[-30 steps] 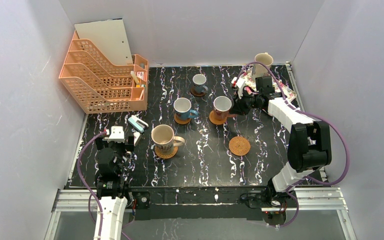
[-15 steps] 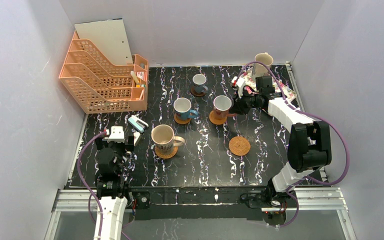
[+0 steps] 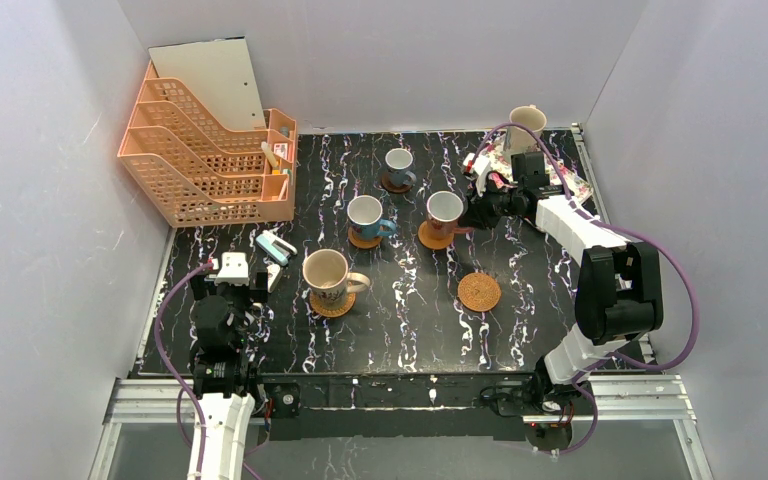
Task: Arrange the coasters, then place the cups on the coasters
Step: Place the cup on the coaster.
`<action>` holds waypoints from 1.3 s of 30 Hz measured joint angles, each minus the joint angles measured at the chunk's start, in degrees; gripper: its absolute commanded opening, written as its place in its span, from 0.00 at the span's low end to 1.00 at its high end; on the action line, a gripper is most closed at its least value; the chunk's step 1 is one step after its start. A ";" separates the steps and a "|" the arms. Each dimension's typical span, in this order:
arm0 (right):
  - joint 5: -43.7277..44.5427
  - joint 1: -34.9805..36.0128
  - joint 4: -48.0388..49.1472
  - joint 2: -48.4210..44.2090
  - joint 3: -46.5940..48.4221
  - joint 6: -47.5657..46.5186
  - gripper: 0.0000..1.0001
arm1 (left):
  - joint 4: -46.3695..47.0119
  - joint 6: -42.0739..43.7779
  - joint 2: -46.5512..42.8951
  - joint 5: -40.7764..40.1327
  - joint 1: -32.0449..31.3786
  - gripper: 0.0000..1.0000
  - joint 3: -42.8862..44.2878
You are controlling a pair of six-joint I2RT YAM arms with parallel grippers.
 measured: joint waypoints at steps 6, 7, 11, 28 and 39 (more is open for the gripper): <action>-0.33 0.00 0.04 0.11 0.00 0.15 0.01 | 0.00 0.00 0.00 -0.09 0.00 0.97 0.00; -0.33 0.00 0.09 0.15 0.00 0.22 0.01 | 0.00 0.00 0.00 -0.11 0.00 0.97 0.00; -0.31 0.00 0.76 0.22 -0.22 0.48 0.01 | 0.00 0.02 0.00 -0.09 0.00 0.97 0.00; -0.42 -0.13 1.79 0.57 -0.31 1.57 0.01 | 0.00 0.11 0.00 -0.11 0.00 0.97 0.00; -1.40 -0.17 1.92 0.76 -0.33 1.70 0.01 | 0.00 0.20 -0.15 -0.11 0.00 0.97 0.00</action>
